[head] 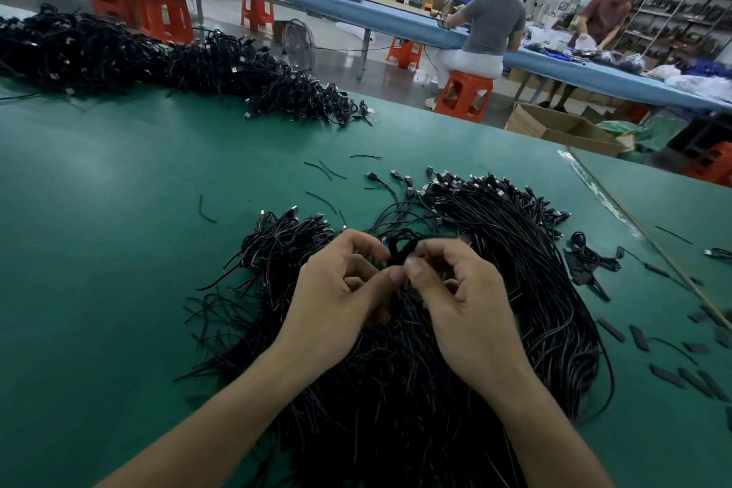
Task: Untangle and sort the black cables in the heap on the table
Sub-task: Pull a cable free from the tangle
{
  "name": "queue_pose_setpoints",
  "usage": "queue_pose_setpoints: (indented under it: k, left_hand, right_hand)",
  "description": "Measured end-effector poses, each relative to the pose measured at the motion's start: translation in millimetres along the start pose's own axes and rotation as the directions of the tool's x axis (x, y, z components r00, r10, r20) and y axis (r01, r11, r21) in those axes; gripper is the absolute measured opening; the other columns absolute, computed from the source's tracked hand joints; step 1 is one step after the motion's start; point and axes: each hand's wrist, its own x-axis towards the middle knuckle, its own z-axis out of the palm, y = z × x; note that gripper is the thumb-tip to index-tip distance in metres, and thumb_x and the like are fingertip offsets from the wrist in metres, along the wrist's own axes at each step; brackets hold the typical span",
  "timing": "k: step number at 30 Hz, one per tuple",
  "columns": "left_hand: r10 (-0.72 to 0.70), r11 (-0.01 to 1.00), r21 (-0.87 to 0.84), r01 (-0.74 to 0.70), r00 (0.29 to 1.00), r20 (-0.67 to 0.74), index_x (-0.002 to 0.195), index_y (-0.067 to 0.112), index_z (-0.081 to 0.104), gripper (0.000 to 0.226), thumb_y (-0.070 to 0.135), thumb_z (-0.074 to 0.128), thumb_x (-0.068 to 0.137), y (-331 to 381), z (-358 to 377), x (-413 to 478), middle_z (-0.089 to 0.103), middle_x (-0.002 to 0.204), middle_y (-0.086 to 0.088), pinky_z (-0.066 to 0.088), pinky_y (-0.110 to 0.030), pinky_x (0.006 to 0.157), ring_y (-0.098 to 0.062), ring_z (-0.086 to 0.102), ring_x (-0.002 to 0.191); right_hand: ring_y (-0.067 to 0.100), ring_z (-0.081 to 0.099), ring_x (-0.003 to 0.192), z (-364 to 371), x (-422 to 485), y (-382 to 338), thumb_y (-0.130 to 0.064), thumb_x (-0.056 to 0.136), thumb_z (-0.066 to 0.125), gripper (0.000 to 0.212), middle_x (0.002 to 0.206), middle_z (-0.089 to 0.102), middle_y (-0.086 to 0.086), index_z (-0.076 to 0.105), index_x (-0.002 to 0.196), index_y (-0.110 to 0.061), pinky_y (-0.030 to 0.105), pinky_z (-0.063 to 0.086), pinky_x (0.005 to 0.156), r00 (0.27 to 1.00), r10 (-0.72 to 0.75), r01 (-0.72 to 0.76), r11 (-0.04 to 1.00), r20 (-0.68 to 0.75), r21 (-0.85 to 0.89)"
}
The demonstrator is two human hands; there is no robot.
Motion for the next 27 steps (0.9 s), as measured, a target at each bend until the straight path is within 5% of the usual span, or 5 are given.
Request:
queue_pose_setpoints:
  k: [6,11,15,18,27]
  left_hand:
    - [-0.021,0.994,-0.11,0.019,1.0,-0.015,0.105,0.019,0.067,0.023,0.002,0.057,0.094,1.9,-0.5,-0.4,0.076,0.092,-0.002,0.058,-0.038,0.075,-0.023,0.071,0.085]
    - [-0.081,0.935,-0.343,0.089,0.996,0.037,0.101,0.029,0.069,0.029,0.028,0.041,0.094,11.4,-0.7,1.7,0.075,0.106,-0.01,0.048,-0.032,0.083,-0.022,0.07,0.102]
    - [-0.072,0.926,-0.37,0.081,0.997,0.038,0.093,0.029,0.076,0.037,0.051,0.047,0.093,11.6,0.0,0.7,0.076,0.091,-0.005,0.05,-0.024,0.078,-0.016,0.07,0.092]
    - [0.002,0.944,-0.328,0.02,0.998,0.067,0.078,0.027,0.078,0.029,0.048,0.06,0.087,11.7,-1.5,-0.8,0.072,0.081,0.005,0.05,-0.02,0.08,-0.007,0.065,0.082]
    - [0.011,0.997,0.075,-0.011,1.0,0.006,0.099,0.037,0.055,0.045,0.05,0.083,0.066,-4.0,-5.4,-7.0,0.046,0.073,0.013,0.039,-0.02,0.057,-0.004,0.042,0.061]
  right_hand:
    - [0.006,0.057,0.07,1.5,-5.9,0.3,-0.013,0.096,0.061,0.02,0.08,0.062,-0.012,0.064,0.086,-0.03,0.011,0.041,0.06,0.997,-0.032,0.034,0.999,0.068,-0.041]
    - [0.0,0.06,0.07,6.8,-8.5,2.6,-0.014,0.097,0.06,0.018,0.076,0.067,-0.019,0.07,0.092,-0.028,0.009,0.042,0.063,0.993,0.067,-0.072,0.996,0.099,0.051]
    - [-0.002,0.053,0.057,10.6,-9.0,0.7,-0.014,0.096,0.061,0.019,0.065,0.063,-0.02,0.07,0.087,-0.029,0.011,0.038,0.056,0.983,0.076,-0.098,0.987,0.164,0.131]
    - [0.012,0.044,0.054,10.3,-8.7,2.1,-0.018,0.096,0.062,0.017,0.062,0.058,-0.011,0.067,0.082,-0.026,0.037,0.036,0.05,0.98,0.104,-0.13,0.98,0.168,0.153]
    - [0.008,0.055,0.069,1.0,-8.6,3.9,-0.017,0.095,0.061,0.019,0.078,0.061,-0.01,0.062,0.08,-0.03,0.017,0.041,0.06,0.998,0.041,-0.038,0.997,0.045,-0.061]
